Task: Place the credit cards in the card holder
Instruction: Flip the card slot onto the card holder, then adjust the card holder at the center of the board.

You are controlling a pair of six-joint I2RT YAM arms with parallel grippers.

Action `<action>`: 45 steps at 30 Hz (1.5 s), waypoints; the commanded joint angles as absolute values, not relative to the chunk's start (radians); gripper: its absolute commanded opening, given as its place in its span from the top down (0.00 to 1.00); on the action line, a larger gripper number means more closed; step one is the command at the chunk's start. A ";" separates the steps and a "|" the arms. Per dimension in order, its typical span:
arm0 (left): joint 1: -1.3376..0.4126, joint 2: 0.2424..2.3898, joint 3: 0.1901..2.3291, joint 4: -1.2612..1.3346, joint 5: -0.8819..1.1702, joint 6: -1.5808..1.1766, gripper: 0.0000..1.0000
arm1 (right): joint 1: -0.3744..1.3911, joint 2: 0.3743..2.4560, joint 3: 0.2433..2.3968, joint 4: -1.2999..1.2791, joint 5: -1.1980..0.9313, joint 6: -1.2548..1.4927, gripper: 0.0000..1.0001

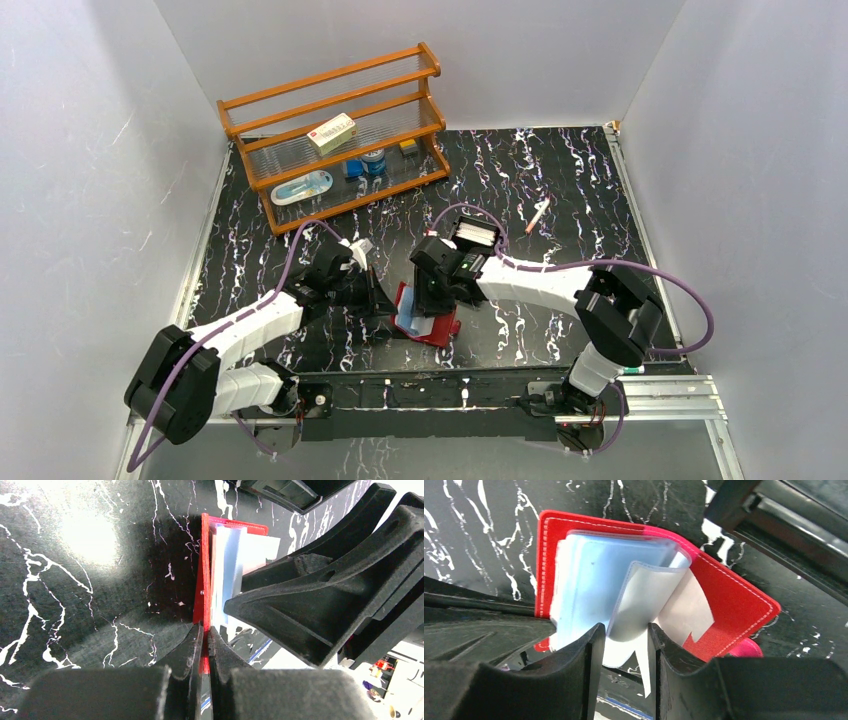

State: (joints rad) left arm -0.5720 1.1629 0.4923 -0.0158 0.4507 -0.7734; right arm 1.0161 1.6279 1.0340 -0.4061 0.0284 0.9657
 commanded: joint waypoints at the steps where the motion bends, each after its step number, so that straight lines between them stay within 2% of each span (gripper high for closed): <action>1: -0.577 1.136 0.488 -0.056 0.431 -0.778 1.00 | 1.021 1.585 1.031 -0.479 0.108 0.952 0.56; 7: -0.577 1.124 0.477 -0.074 0.416 -0.790 1.00 | 1.022 1.541 0.949 -0.514 0.152 0.932 0.59; 9: -0.577 1.118 0.476 -0.073 0.415 -0.805 0.93 | 1.022 1.528 0.924 -0.499 0.147 0.932 0.61; 14: -0.578 1.121 0.476 -0.042 0.438 -0.823 0.65 | 1.021 1.526 0.906 -0.479 0.136 0.923 0.63; 19: -0.577 1.136 0.474 -0.009 0.462 -0.826 0.52 | 1.020 1.534 0.908 -0.469 0.137 0.907 0.64; 24: -0.577 1.168 0.486 -0.008 0.453 -0.805 0.47 | 1.022 1.533 0.906 -0.464 0.137 0.897 0.64; 26: -0.577 1.190 0.490 -0.007 0.453 -0.797 0.49 | 1.021 1.532 0.904 -0.471 0.144 0.893 0.64; 32: -0.578 1.193 0.493 -0.003 0.456 -0.783 0.77 | 1.022 1.486 0.911 -0.507 0.162 0.876 0.64; 39: -0.578 1.186 0.486 -0.011 0.450 -0.779 0.99 | 1.022 1.418 0.945 -0.521 0.162 0.842 0.57; 45: -0.577 1.133 0.514 -0.068 0.431 -0.758 1.00 | 1.022 1.331 0.967 -0.454 0.223 0.707 0.56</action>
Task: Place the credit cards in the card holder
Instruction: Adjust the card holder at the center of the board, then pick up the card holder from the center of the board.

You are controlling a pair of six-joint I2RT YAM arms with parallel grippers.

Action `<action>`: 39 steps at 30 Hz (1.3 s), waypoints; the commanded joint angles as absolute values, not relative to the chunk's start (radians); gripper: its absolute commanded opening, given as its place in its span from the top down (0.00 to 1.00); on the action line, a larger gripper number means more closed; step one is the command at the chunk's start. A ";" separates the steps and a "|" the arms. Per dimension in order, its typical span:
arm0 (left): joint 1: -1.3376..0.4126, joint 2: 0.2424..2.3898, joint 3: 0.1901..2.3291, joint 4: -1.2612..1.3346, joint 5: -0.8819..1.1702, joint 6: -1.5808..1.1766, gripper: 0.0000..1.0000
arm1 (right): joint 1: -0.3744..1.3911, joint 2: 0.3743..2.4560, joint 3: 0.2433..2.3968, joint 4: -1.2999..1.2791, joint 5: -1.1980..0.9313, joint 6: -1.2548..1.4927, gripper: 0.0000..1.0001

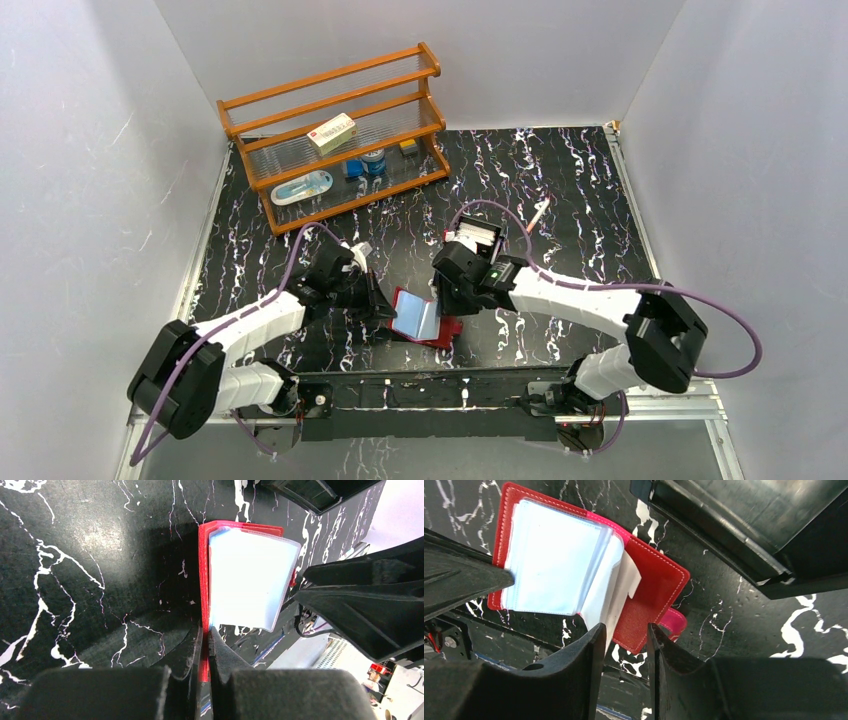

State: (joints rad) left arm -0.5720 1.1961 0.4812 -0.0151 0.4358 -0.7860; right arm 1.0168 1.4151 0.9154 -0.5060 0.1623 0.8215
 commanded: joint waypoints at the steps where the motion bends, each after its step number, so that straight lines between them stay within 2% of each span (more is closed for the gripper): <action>1: -0.577 1.120 0.522 -0.088 0.419 -0.751 1.00 | 1.021 1.307 0.967 -0.432 0.239 0.676 0.55; 6: -0.577 1.092 0.549 -0.148 0.392 -0.720 1.00 | 1.017 1.221 0.958 -0.328 0.310 0.438 0.53; 12: -0.577 1.090 0.538 -0.149 0.393 -0.726 0.99 | 0.977 1.259 1.052 -0.401 0.451 0.233 0.53; 16: -0.578 1.099 0.543 -0.147 0.384 -0.727 0.80 | 0.892 1.267 1.080 -0.413 0.412 0.182 0.53; 19: -0.577 1.123 0.550 -0.147 0.383 -0.719 0.70 | 0.847 1.252 1.073 -0.397 0.372 0.179 0.53; 28: -0.578 1.176 0.542 -0.096 0.403 -0.719 0.63 | 0.827 1.198 0.976 -0.313 0.340 0.183 0.54; 31: -0.577 1.180 0.536 -0.083 0.405 -0.728 0.64 | 0.824 1.177 0.945 -0.271 0.313 0.109 0.53; 35: -0.577 1.176 0.525 -0.071 0.405 -0.734 0.83 | 0.823 1.190 0.929 -0.246 0.261 -0.001 0.51; 39: -0.578 1.170 0.529 -0.072 0.412 -0.731 0.97 | 0.824 1.249 0.963 -0.288 0.242 -0.095 0.50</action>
State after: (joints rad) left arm -0.5720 1.1847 0.5194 -0.0818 0.3889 -0.7357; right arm 0.8257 1.2098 0.9302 -0.3210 0.2775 0.0380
